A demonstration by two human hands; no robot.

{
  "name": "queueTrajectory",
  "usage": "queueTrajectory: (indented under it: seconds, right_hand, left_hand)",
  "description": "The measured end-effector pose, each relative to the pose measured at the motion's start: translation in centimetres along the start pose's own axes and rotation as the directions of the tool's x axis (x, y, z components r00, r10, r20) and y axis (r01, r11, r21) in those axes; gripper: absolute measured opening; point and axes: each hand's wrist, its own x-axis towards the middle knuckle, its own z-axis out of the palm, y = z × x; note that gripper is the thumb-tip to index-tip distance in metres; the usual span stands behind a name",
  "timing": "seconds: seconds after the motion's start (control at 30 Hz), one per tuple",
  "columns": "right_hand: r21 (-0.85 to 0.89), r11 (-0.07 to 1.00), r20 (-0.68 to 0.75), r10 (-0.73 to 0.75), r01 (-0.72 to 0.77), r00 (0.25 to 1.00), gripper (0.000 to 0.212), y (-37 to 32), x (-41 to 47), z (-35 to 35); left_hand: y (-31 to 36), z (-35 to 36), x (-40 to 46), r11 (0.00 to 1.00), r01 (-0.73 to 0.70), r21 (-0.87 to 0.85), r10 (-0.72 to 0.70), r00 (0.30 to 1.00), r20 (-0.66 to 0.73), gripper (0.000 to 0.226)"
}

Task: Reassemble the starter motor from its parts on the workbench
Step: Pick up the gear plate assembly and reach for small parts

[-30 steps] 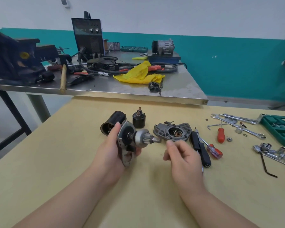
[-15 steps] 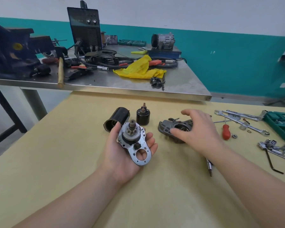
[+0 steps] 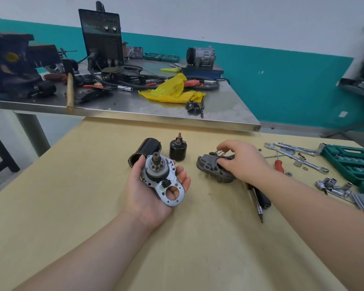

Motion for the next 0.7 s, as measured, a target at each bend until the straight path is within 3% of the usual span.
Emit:
queueTrajectory:
  seconds: [0.17, 0.27, 0.33, 0.47, 0.7]
  right_hand:
    - [-0.106, 0.994, 0.032, 0.043, -0.039, 0.999, 0.034, 0.1, 1.0, 0.0]
    - [-0.125, 0.989, 0.047, 0.08, -0.073, 0.996, 0.021, 0.2, 1.4, -0.2]
    - [-0.085, 0.993, 0.0, 0.08, -0.079, 0.997, 0.011, 0.4, 1.6, -0.4]
    - [0.135, 0.99, -0.137, 0.066, -0.047, 0.988, 0.018, 0.6, 1.6, -1.4]
    - [0.199, 0.979, -0.08, -0.016, 0.032, 0.997, 0.016, -2.2, -0.9, -1.7]
  left_hand:
    - [0.1, 0.1, 0.0, 1.0, -0.012, -0.014, 0.013, 1.0, 0.025, 0.069]
    - [0.1, 0.2, 0.1, 1.0, -0.012, -0.016, 0.013, 1.0, 0.027, 0.069]
    - [0.1, 0.1, 0.2, 1.0, -0.014, -0.017, 0.015, 0.999, 0.03, 0.068]
    - [0.1, 0.2, 0.4, 0.999, -0.022, -0.023, 0.022, 0.999, 0.034, 0.067]
    - [0.2, 0.2, 0.4, 0.998, -0.049, -0.03, 0.05, 0.998, 0.034, 0.067]
